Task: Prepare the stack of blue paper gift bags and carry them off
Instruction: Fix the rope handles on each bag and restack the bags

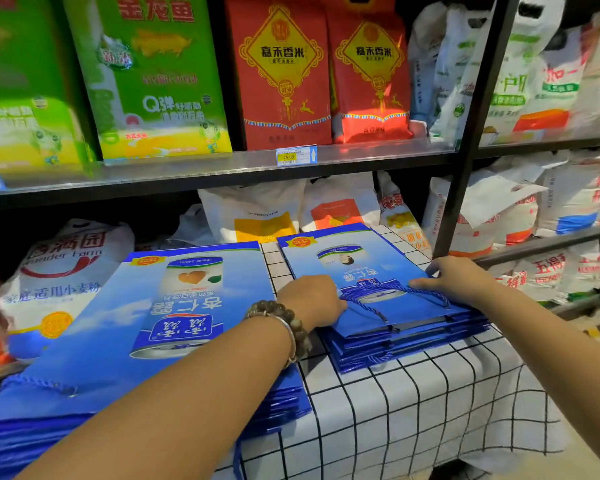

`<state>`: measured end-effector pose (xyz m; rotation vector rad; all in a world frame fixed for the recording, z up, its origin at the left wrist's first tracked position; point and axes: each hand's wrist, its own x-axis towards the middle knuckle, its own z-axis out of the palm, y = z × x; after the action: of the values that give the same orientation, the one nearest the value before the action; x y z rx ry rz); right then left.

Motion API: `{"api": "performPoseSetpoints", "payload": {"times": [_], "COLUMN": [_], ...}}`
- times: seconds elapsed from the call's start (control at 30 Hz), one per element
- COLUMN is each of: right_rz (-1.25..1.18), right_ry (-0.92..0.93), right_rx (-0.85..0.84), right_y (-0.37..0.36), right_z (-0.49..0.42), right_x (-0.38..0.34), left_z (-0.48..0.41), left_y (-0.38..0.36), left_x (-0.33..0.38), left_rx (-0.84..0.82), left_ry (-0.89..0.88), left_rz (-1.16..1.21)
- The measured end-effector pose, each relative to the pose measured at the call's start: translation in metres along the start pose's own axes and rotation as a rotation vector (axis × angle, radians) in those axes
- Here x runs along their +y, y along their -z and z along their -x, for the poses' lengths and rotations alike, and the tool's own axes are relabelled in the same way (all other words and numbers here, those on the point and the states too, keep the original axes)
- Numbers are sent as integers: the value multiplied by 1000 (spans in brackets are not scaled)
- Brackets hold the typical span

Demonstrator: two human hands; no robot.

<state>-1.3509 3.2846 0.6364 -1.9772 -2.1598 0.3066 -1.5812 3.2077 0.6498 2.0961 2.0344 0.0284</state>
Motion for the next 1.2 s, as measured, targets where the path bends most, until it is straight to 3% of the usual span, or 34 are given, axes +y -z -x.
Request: {"api": "performPoseSetpoints", "payload": {"times": [0.07, 0.13, 0.27, 0.43, 0.73, 1.03, 1.2], "right_rz": [75, 124, -21, 137, 150, 110, 190], "right_ry": [22, 88, 190, 174, 123, 118, 170], "right_rx": [-3, 29, -83, -330, -464, -442, -195], "right_y": [4, 5, -2, -11, -17, -10, 5], "right_z": [2, 5, 15, 16, 8, 14, 27], "right_x": [-3, -9, -29, -34, -31, -37, -48], "left_z": [4, 4, -2, -13, -14, -12, 10], "left_y": [-2, -7, -26, -41, -35, -28, 16], "left_x": [4, 9, 12, 8, 15, 18, 21], "left_rx": [62, 96, -40, -173, -310, -260, -159], "left_ry": [5, -22, -84, -84, -30, -50, -123], "left_rz": [-130, -103, 146, 102, 30, -26, -47]}}
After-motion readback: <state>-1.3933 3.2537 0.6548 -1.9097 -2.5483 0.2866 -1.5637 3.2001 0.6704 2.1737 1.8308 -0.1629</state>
